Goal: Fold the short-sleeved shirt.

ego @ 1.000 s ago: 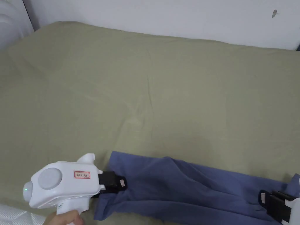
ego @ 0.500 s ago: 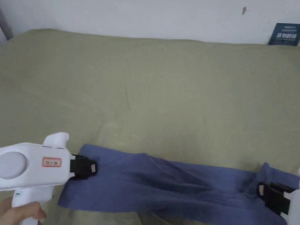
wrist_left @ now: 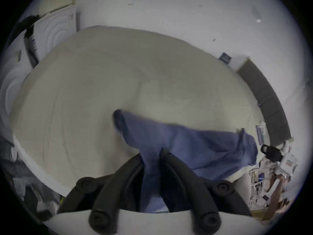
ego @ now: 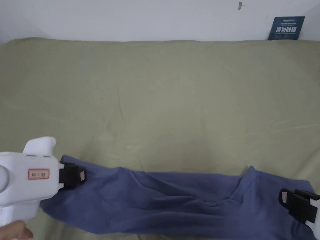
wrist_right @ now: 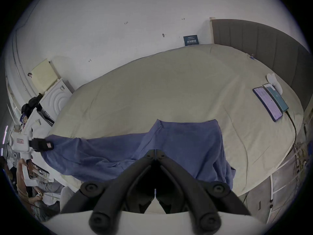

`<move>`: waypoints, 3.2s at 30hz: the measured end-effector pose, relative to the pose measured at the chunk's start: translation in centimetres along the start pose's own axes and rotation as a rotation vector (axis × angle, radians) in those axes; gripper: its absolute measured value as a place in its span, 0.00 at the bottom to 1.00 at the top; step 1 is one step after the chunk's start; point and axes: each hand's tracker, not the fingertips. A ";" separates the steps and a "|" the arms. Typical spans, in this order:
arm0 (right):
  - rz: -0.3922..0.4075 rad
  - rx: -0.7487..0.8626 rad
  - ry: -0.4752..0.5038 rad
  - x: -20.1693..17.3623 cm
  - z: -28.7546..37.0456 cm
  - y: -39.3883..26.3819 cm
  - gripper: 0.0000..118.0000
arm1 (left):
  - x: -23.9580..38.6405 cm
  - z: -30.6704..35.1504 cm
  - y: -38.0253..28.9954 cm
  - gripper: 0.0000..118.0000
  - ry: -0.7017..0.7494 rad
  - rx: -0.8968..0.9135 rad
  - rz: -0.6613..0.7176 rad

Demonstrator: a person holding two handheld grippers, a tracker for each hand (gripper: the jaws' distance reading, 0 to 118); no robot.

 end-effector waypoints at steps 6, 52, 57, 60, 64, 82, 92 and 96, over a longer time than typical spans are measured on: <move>-0.022 0.018 0.003 0.6 0.4 0.0 0.00 | 10.5 -1.6 2.2 0.09 -0.266 -0.015 -0.108; -0.091 0.034 -0.084 4.1 3.4 -1.8 0.00 | 23.0 -15.3 -6.3 0.00 -0.626 -0.407 -0.187; -0.073 0.045 -0.101 3.2 3.5 -1.4 0.00 | 15.6 -8.5 -1.9 0.00 -0.596 -0.219 -0.067; -0.082 0.046 -0.086 2.6 3.1 -1.4 0.00 | 10.5 -8.0 -1.0 0.18 -0.531 -0.157 0.002; -0.044 0.026 -0.076 1.1 2.4 -1.4 0.00 | 5.4 -9.7 -2.4 0.82 -0.555 -0.242 0.120; 0.053 -0.087 -0.062 -1.5 -0.8 -1.2 0.00 | 2.5 -17.2 -8.0 0.10 -0.763 -0.361 0.583; 0.035 -0.078 -0.074 -1.9 -0.9 -0.2 0.00 | -5.7 -12.3 -4.0 0.10 -0.716 -0.293 0.458; 0.022 -0.075 -0.066 -2.0 -1.1 -0.2 0.00 | -13.0 -9.1 -3.8 0.10 -0.539 -0.253 0.459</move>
